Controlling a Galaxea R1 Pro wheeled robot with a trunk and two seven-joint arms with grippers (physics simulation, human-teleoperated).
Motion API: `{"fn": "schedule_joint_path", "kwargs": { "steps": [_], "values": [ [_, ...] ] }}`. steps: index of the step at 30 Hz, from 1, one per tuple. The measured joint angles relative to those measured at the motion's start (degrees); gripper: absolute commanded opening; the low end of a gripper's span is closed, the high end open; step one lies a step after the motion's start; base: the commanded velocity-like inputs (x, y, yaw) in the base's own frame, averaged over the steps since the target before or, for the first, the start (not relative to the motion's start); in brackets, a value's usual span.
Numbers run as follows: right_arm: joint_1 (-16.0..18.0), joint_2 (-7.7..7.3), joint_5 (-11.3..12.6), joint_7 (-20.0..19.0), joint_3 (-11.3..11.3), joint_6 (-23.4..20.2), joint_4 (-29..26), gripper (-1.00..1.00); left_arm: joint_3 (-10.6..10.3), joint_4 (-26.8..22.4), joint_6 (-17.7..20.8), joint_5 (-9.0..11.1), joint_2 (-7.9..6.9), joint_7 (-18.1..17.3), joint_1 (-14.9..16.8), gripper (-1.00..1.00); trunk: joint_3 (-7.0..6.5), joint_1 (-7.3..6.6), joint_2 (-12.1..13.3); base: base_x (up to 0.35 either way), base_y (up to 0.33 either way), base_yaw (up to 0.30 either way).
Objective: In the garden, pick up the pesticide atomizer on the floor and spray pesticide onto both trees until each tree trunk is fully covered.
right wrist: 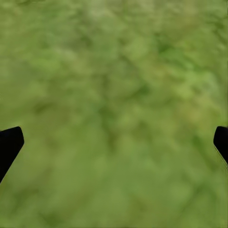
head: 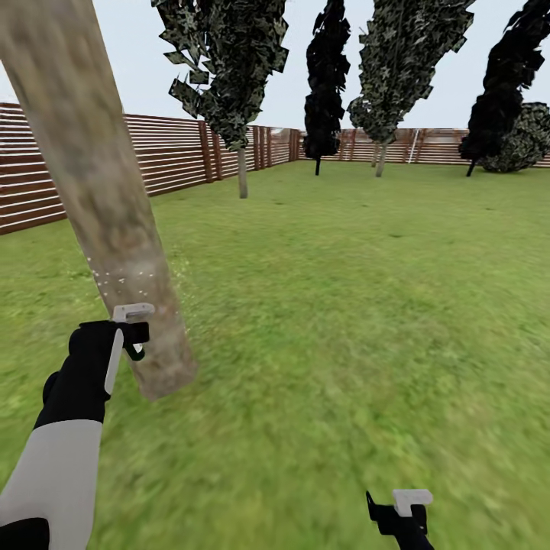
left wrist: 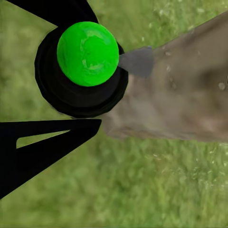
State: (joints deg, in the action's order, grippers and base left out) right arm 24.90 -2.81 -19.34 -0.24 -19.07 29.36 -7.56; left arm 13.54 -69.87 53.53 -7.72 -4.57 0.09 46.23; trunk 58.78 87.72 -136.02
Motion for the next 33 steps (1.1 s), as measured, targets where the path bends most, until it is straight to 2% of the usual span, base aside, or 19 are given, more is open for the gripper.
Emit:
{"fn": "schedule_joint_path", "kwargs": {
  "steps": [11,23,26,28,33],
  "values": [
    [0.0,0.00,0.0,0.0,0.0,0.0,0.0,1.00,0.0,-1.5,0.2,-0.2,0.00,0.1,0.2,-1.00,0.00,0.00,0.0,0.207,-0.188,0.013],
    [0.0,0.00,0.0,0.0,0.0,0.0,0.0,1.00,-0.1,-1.7,0.8,-0.2,0.09,0.1,0.7,-1.00,-0.35,0.00,0.0,0.001,-0.272,0.248],
    [0.0,0.00,0.0,0.0,0.0,0.0,0.0,1.00,-0.3,-4.2,3.6,0.0,0.45,0.1,0.9,-1.00,-0.45,0.00,0.0,0.000,-0.272,0.260],
    [0.0,0.00,0.0,0.0,0.0,0.0,0.0,1.00,-0.6,-5.9,4.0,-0.2,0.86,0.2,0.9,-1.00,-0.51,0.00,0.0,0.003,-0.272,0.260],
    [0.0,0.00,0.0,0.0,0.0,0.0,0.0,1.00,-0.5,-6.4,4.0,-0.5,0.80,0.6,0.1,-1.00,-0.67,0.00,0.0,0.112,-0.260,0.260]
  ]
}}
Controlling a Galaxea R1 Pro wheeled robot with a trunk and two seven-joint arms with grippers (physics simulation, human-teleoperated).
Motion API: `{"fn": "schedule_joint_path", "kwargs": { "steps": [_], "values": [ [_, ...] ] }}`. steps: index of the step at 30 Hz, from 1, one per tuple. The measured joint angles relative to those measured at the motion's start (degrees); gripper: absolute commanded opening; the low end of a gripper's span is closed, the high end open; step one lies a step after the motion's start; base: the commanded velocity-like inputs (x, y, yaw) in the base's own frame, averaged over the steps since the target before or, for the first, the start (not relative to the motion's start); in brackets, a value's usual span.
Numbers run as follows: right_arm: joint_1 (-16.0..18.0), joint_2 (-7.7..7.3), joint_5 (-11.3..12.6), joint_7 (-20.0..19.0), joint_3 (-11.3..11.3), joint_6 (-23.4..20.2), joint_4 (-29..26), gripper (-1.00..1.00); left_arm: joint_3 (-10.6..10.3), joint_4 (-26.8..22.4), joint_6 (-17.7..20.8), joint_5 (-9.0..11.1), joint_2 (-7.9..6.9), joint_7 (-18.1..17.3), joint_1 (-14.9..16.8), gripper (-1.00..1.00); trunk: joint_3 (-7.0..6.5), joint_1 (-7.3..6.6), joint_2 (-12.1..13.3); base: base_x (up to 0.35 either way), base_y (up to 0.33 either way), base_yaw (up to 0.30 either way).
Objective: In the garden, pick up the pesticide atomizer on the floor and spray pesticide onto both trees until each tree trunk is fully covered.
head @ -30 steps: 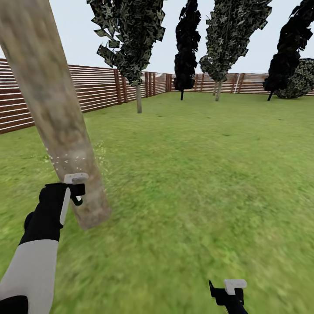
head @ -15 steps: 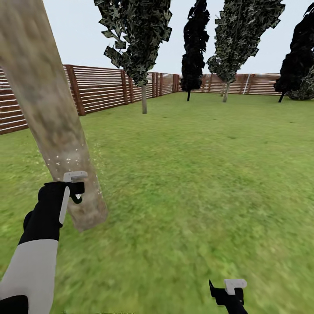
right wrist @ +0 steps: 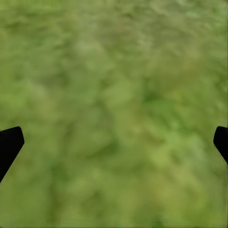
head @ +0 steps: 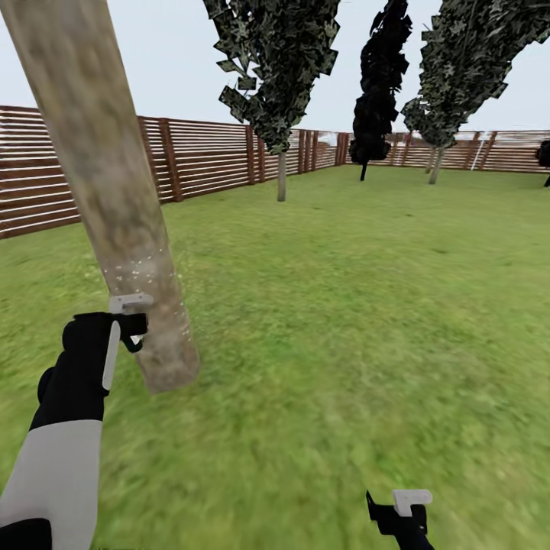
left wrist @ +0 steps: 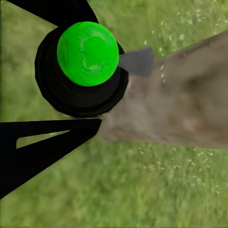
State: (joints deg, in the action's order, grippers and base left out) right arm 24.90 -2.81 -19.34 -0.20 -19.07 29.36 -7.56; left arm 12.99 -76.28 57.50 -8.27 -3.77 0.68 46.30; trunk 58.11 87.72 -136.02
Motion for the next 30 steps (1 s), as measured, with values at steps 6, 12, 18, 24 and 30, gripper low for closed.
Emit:
{"fn": "schedule_joint_path", "kwargs": {
  "steps": [6,12,18,24,30],
  "values": [
    [0.0,0.00,0.0,-0.1,0.0,0.0,0.0,1.00,-0.1,0.1,-0.1,0.3,0.33,1.5,-0.1,-1.00,-0.15,0.00,0.0,0.237,-0.040,0.197],
    [0.0,-0.17,0.1,0.0,0.0,0.0,0.0,1.00,-0.3,0.1,0.0,0.2,0.39,1.7,-0.4,-1.00,-0.16,0.00,0.0,-0.068,-0.062,0.013],
    [0.0,-0.18,0.1,0.0,0.0,0.0,0.0,1.00,-0.1,0.5,-0.1,0.0,1.92,2.1,-0.9,-1.00,-0.16,0.00,0.0,-0.015,-0.038,0.000],
    [0.0,-0.18,0.1,0.0,0.0,0.0,0.0,1.00,-0.2,0.8,-0.2,0.3,2.14,5.0,-1.0,-1.00,-0.16,0.00,0.0,0.111,-0.220,0.176],
    [0.0,-0.18,0.1,0.0,0.0,0.0,0.0,1.00,-0.2,5.9,-0.8,0.8,4.66,5.6,-3.7,-1.00,-0.16,0.00,0.0,0.072,-0.255,0.094]
  ]
}}
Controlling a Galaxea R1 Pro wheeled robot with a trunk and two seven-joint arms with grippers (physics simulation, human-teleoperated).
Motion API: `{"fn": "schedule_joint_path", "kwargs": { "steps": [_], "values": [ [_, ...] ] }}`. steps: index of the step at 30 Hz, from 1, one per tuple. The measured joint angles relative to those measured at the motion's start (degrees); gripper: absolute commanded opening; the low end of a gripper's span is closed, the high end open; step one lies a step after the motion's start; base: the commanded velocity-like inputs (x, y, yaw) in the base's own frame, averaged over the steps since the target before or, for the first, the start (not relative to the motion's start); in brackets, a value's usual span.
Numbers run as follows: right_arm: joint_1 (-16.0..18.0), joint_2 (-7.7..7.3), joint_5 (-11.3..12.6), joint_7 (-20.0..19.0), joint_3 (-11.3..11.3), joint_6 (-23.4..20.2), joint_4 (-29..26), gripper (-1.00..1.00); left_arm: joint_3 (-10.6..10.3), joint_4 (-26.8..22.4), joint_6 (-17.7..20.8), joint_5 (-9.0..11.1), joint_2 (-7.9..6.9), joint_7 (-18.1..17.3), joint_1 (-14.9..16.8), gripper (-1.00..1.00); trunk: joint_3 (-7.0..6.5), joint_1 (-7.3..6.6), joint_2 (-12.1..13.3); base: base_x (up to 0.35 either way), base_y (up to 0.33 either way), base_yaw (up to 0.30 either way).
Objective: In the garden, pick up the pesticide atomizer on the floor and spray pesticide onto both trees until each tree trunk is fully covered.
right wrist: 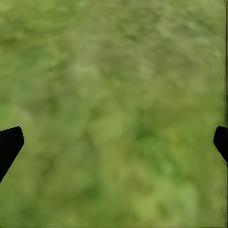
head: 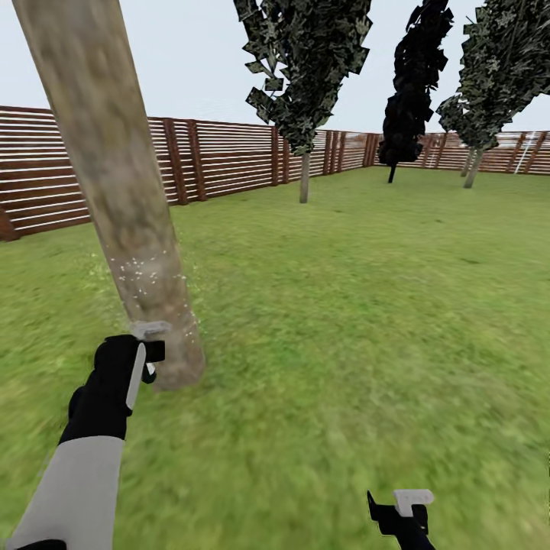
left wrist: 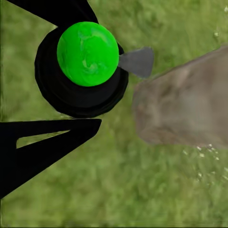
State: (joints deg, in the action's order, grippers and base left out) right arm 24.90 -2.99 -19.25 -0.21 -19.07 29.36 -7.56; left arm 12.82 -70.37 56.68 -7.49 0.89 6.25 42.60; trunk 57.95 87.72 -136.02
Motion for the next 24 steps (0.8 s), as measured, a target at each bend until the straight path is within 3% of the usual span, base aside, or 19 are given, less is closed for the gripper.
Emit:
{"fn": "schedule_joint_path", "kwargs": {
  "steps": [4,8,11,14,19,20,24],
  "values": [
    [0.0,0.00,0.0,0.0,0.0,0.0,0.0,1.00,0.1,0.3,0.0,-0.7,0.49,2.9,-0.1,-1.00,0.00,0.00,0.0,0.239,-0.187,0.001],
    [0.0,0.00,0.0,0.0,0.0,0.0,0.0,1.00,0.0,0.5,0.0,-0.3,0.38,3.4,-0.1,-1.00,0.00,0.00,0.0,0.296,-0.113,0.000],
    [0.0,0.00,0.0,0.0,0.0,0.0,0.0,1.00,0.0,5.5,-0.7,-0.1,0.40,3.4,-0.6,-1.00,0.00,0.00,0.0,0.280,-0.074,0.000],
    [0.0,0.00,0.0,0.0,0.0,0.0,0.0,1.00,0.4,9.8,-7.3,-0.5,0.23,3.5,-1.5,-1.00,0.00,0.00,0.0,0.044,-0.011,0.000],
    [0.0,0.00,0.0,0.0,0.0,0.0,0.0,1.00,0.5,10.1,-8.7,-0.7,-0.04,3.5,-2.2,-1.00,0.00,0.00,0.0,-0.128,-0.001,0.000],
    [0.0,0.02,0.0,0.0,0.0,0.0,-0.1,1.00,0.4,10.4,-10.4,-0.6,-0.06,3.5,-2.4,-1.00,0.00,0.00,0.0,-0.324,0.000,0.000],
    [0.0,0.16,0.0,-0.1,0.0,0.0,-0.1,1.00,0.0,11.5,-18.0,-0.4,0.15,2.8,-7.1,-1.00,0.01,0.00,0.0,-0.332,0.000,0.000]
  ]
}}
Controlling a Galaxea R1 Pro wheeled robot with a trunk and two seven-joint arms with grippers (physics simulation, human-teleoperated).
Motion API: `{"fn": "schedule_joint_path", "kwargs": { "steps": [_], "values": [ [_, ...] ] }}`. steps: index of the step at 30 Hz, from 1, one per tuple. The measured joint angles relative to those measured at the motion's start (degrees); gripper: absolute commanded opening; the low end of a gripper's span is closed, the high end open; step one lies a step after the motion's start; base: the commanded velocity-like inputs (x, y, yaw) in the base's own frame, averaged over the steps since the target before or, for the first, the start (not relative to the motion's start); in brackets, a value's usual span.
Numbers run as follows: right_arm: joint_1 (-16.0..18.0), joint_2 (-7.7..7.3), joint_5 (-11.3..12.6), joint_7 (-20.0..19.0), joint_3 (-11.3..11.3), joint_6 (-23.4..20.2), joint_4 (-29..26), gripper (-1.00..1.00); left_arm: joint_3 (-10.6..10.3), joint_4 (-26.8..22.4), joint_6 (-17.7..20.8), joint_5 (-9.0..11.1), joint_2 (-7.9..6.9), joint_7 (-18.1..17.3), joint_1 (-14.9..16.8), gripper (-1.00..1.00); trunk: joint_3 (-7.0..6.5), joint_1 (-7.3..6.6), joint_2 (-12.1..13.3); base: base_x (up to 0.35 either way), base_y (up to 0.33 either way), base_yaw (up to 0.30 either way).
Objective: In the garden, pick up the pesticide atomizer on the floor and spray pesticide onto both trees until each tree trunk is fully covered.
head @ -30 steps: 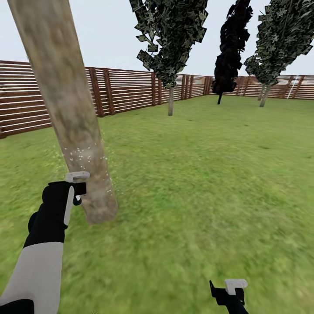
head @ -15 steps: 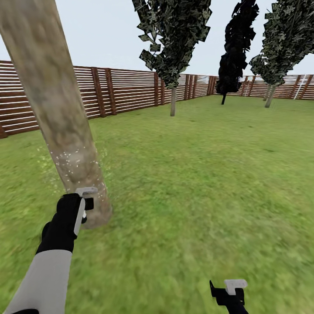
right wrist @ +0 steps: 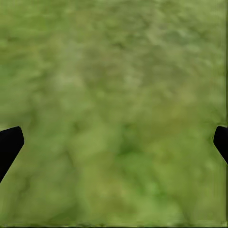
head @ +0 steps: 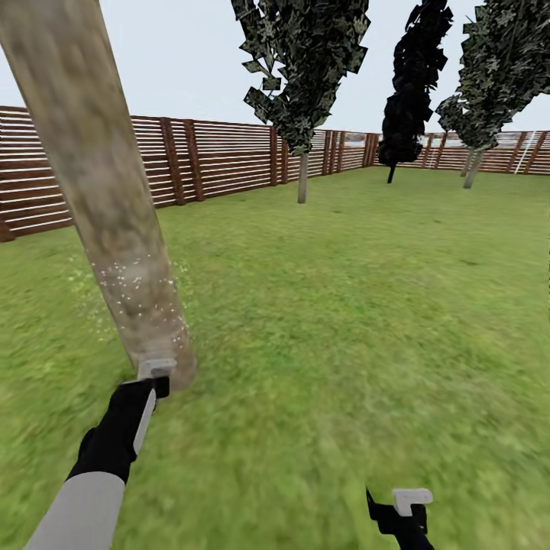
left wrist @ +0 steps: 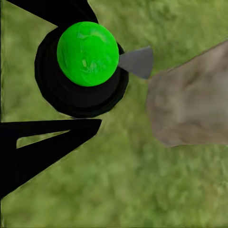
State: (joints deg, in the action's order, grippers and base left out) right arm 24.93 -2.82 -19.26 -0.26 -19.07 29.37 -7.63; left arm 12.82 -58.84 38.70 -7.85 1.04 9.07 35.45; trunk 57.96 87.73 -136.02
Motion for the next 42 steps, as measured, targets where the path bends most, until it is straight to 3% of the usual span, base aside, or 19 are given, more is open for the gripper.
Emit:
{"fn": "schedule_joint_path", "kwargs": {
  "steps": [2,5,7,9,12,13,14,15,17,18,21,22,23,25,31,35,40,41,42],
  "values": [
    [0.0,-0.07,0.0,0.0,0.0,0.0,0.1,1.00,-0.1,0.5,-6.7,-0.1,-0.27,-0.3,-4.1,-1.00,0.00,0.00,0.0,-0.335,0.000,0.000],
    [-0.1,-0.28,0.0,0.0,0.0,0.0,0.1,1.00,-0.2,0.6,-11.6,-0.1,-0.33,-0.4,-8.1,-1.00,0.00,0.00,0.0,-0.335,0.000,0.000],
    [-0.1,-0.24,0.0,0.1,0.0,0.0,1.3,1.00,-0.3,4.2,-19.4,-0.1,-0.54,-3.0,-10.8,-1.00,0.00,0.00,0.0,-0.334,0.000,0.000],
    [0.0,-0.13,0.0,0.1,0.0,0.0,1.9,1.00,-1.2,8.5,-24.0,-2.2,-0.88,-8.9,-11.3,-1.00,-0.01,0.00,0.0,-0.304,0.000,0.000],
    [0.0,-0.08,0.0,0.1,0.0,0.0,1.8,1.00,-4.0,12.8,-28.1,-7.1,-1.34,-18.5,-11.3,-1.00,-0.01,0.00,0.0,-0.270,0.000,0.000],
    [0.0,0.02,0.0,0.0,0.3,0.0,1.3,1.00,-4.5,13.3,-28.6,-8.1,-1.42,-23.5,-11.3,-1.00,-0.01,0.00,0.0,-0.277,0.000,0.000],
    [0.1,0.14,-1.4,-0.4,2.3,0.0,-1.4,1.00,-4.7,13.6,-28.8,-8.9,-1.58,-28.5,-11.3,-1.00,-0.02,-0.01,0.0,-0.278,0.000,0.000],
    [0.1,0.31,-3.4,-1.3,4.9,-0.1,-4.6,1.00,-4.8,13.6,-28.9,-10.3,-1.89,-30.9,-11.3,-1.00,-0.02,-0.01,0.0,-0.279,0.000,0.000],
    [0.1,1.85,-7.6,-7.4,11.5,-2.0,-12.0,1.00,-5.0,13.9,-28.8,-15.6,-2.79,-36.3,-11.4,-1.00,-0.02,-0.01,0.0,-0.268,0.000,0.000],
    [0.4,2.28,-8.3,-13.3,13.0,-5.5,-14.4,1.00,-5.0,14.6,-28.9,-18.0,-2.99,-39.4,-11.4,-1.00,-0.01,0.00,0.0,-0.180,0.000,0.000],
    [3.0,2.84,-8.7,-31.4,13.9,-13.5,-20.2,1.00,-5.1,16.0,-28.9,-22.8,-3.00,-45.0,-11.4,-1.00,-0.02,-0.01,0.0,-0.053,0.000,0.000],
    [3.4,3.76,-8.8,-38.3,14.0,-14.7,-22.8,1.00,-5.2,16.9,-29.0,-25.0,-2.85,-46.5,-11.4,-1.00,-0.01,-0.01,0.0,-0.010,0.000,0.000],
    [3.6,4.60,-8.8,-41.6,14.0,-15.2,-24.5,1.00,-5.2,17.5,-29.1,-26.5,-2.70,-47.1,-11.4,-1.00,-0.01,-0.01,0.0,0.000,0.000,0.000],
    [3.7,5.25,-8.8,-40.9,13.4,-15.0,-24.7,1.00,-4.5,16.9,-28.4,-27.0,-3.35,-47.2,-11.2,-1.00,-0.01,-0.01,0.0,0.000,0.000,0.000],
    [3.7,4.74,-8.9,-40.4,11.5,-15.2,-24.8,1.00,-5.7,17.7,-27.0,-28.5,-3.56,-47.4,-11.0,-1.00,-0.01,-0.01,0.0,0.000,0.000,0.000],
    [3.8,4.62,-9.5,-40.7,12.1,-15.4,-25.0,1.00,-6.9,17.8,-27.0,-29.8,-3.58,-47.9,-10.3,-1.00,-0.01,-0.01,0.0,0.000,0.000,0.000],
    [5.0,4.95,-11.0,-41.2,13.7,-16.5,-26.2,1.00,-8.0,17.8,-26.6,-31.1,-2.49,-49.5,-8.7,-1.00,-0.02,-0.01,0.0,0.000,0.000,0.000],
    [5.5,5.18,-15.7,-43.0,19.1,-17.6,-26.9,1.00,-8.3,17.8,-26.6,-45.3,-2.40,-58.0,-6.1,-1.00,-0.02,-0.01,0.0,0.000,0.000,0.000],
    [5.9,5.32,-16.0,-44.4,20.4,-17.9,-27.1,1.00,-8.6,17.8,-26.5,-46.5,-2.37,-58.9,-5.7,-1.00,-0.02,-0.01,0.0,0.000,0.000,0.000]
  ]
}}
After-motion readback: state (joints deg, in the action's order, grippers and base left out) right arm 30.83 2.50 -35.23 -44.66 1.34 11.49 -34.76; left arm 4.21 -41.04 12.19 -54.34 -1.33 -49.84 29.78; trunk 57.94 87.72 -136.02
